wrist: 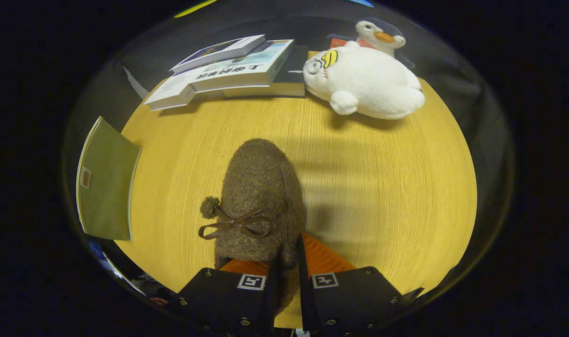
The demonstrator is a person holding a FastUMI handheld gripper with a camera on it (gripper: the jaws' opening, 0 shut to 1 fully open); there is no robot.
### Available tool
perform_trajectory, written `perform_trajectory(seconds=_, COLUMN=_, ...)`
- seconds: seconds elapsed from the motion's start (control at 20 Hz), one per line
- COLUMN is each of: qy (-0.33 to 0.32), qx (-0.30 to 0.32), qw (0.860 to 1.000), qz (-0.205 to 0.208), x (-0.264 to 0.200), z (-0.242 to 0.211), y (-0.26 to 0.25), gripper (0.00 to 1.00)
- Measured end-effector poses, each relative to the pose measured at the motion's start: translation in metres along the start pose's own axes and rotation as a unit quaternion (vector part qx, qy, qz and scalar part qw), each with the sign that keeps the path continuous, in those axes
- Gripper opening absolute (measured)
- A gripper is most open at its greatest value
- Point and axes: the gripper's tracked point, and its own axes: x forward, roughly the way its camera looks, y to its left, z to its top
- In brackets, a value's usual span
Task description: Open the storage box then place both shoes into the box .Put the left shoe in first, then the right shoe, with the right side of both shoes facing outward in a uniform manner.
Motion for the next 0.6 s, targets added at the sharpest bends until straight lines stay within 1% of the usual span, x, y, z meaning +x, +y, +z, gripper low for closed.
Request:
perform_trajectory(seconds=0.05, qy=-0.007, qx=0.005, qw=1.0, qz=-0.002, x=0.003, z=0.003, y=0.002, gripper=0.0)
perform_trajectory(seconds=0.2, qy=-0.003, qx=0.026, qw=0.999, qz=0.034, x=-0.012, z=0.005, y=0.021, gripper=0.0)
perform_trajectory(seconds=0.6, qy=-0.035, qx=0.008, qw=0.998, qz=0.054, x=-0.076, z=0.048, y=0.06, gripper=0.0)
